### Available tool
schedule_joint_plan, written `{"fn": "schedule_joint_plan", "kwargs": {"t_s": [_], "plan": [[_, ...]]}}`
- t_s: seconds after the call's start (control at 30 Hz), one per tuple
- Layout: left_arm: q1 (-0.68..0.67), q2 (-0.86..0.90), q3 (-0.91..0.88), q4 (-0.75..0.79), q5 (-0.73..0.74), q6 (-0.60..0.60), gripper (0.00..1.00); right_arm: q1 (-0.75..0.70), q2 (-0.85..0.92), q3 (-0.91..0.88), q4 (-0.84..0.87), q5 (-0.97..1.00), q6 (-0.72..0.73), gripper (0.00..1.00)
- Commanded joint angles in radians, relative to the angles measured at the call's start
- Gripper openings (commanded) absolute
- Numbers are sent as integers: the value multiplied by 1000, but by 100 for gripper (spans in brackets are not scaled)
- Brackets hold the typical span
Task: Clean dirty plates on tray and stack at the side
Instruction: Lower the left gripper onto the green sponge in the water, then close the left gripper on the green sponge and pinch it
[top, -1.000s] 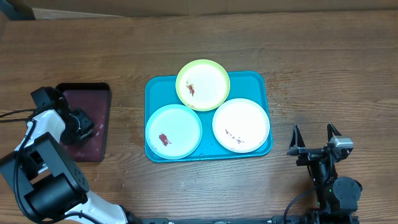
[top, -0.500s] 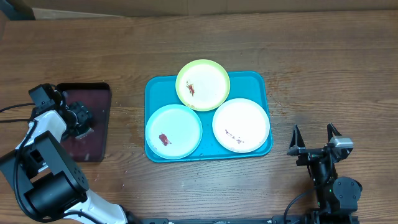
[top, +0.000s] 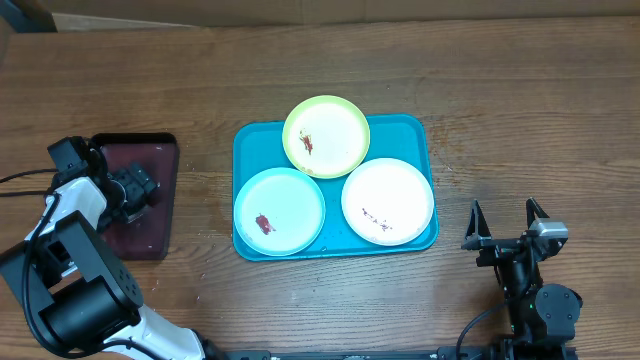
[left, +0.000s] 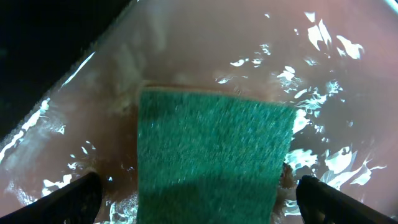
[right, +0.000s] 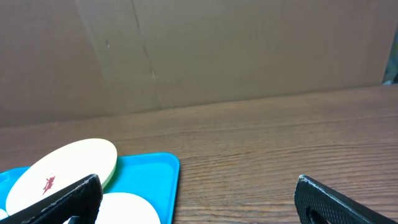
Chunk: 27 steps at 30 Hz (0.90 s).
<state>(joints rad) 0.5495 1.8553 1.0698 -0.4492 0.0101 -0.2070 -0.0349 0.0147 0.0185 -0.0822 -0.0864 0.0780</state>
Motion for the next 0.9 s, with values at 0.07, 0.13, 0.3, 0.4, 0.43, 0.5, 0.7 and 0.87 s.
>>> {"fn": "schedule_joint_plan", "kwargs": {"t_s": [0.07, 0.13, 0.3, 0.4, 0.43, 0.5, 0.7, 0.87], "plan": [[0, 22, -20, -109, 17, -7, 78, -6, -12, -10, 5, 7, 0, 100], [0, 22, -20, -136, 17, -7, 40, -6, -12, -10, 5, 7, 0, 100], [0, 22, -20, -148, 17, -11, 4, -6, -12, -10, 5, 7, 0, 100], [0, 22, -20, -138, 16, -10, 19, -6, -12, -10, 5, 6, 0, 100], [0, 22, -20, -129, 16, -10, 57, -6, -12, -10, 5, 7, 0, 100], [0, 22, -20, -104, 15, -10, 100, -6, -12, -10, 5, 7, 0, 100], [0, 22, -20, 11, 15, -10, 100, -6, -12, -10, 5, 7, 0, 100], [0, 22, -20, 93, 5, -8, 100, -6, -12, -10, 5, 7, 0, 100]]}}
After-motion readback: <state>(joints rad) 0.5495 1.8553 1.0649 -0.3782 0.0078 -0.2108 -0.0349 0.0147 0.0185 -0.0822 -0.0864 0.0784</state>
